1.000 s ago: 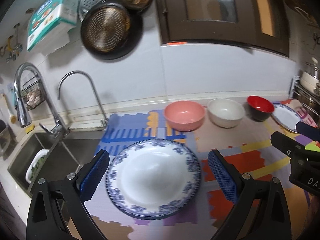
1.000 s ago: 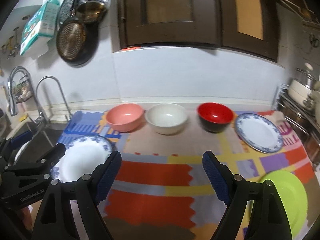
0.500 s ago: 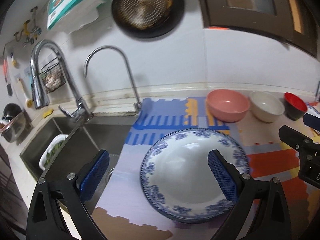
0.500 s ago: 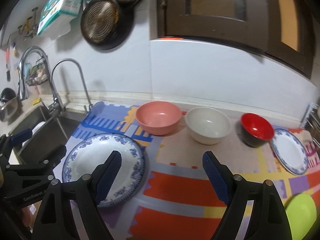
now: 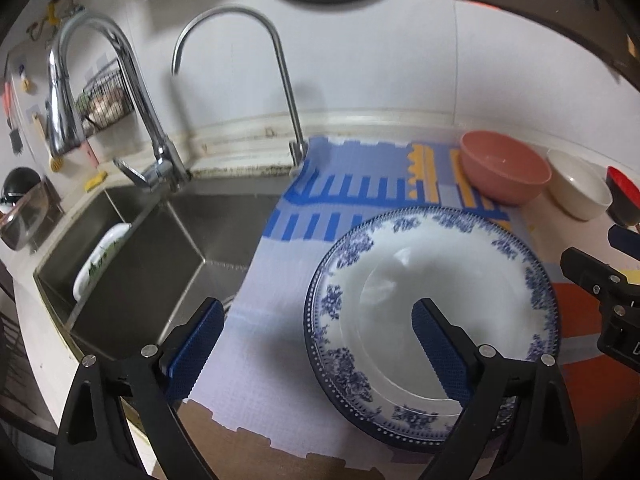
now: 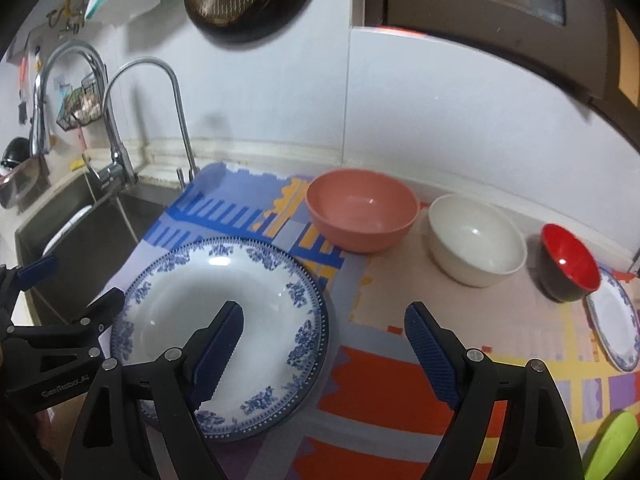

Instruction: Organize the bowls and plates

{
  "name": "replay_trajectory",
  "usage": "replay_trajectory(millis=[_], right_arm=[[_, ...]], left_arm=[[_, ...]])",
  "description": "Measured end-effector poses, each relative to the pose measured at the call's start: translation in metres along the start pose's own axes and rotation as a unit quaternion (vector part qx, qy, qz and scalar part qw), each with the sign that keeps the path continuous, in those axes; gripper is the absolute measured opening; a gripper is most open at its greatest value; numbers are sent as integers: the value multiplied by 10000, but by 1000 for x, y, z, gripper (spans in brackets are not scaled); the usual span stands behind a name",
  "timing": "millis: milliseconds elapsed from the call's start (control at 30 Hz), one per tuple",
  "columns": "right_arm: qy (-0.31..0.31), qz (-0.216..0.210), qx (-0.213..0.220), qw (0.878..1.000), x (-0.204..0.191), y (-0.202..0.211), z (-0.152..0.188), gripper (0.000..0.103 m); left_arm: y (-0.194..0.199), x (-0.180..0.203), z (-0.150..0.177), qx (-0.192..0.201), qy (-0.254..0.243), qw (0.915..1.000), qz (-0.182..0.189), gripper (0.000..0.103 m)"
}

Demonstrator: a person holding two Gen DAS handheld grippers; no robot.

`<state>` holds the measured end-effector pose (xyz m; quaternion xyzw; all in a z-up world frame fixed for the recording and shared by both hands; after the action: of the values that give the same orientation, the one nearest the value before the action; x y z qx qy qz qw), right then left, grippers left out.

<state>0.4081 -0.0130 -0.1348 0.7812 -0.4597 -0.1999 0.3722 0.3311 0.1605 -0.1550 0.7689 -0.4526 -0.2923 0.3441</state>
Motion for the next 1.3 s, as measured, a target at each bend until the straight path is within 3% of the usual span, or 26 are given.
replay_trajectory(millis=[500,667,1033,1300], right_arm=[[78,-169,-646,9977,-9,-57,10,76],[59,-183,-731,9971,-7,-65,11,71],[3,-273,-876,9958,-5,-75,12,60],[48,-390,-1056,9936,-10,-83,17,46]], left_arm=[[-46,4,15,-670,123,9973,265,77],[-51,7,15,-742,138,9965,346,72],[-59,10,12,-808,169,9956,439,49],[-60,8,11,-801,200,9957,419,43]])
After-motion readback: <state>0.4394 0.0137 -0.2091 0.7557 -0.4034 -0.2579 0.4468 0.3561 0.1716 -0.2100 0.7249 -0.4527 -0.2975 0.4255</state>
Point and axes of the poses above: each gripper's, at about its wrist camera, not at the fingertips, and y roughly against the way its jaws point, x to its right, z to its underside, the point moved 9 cm from there along -y, roughly the way its jaws point, and after that the axes turned 7 degrees about -x, right-handed, at the moved point
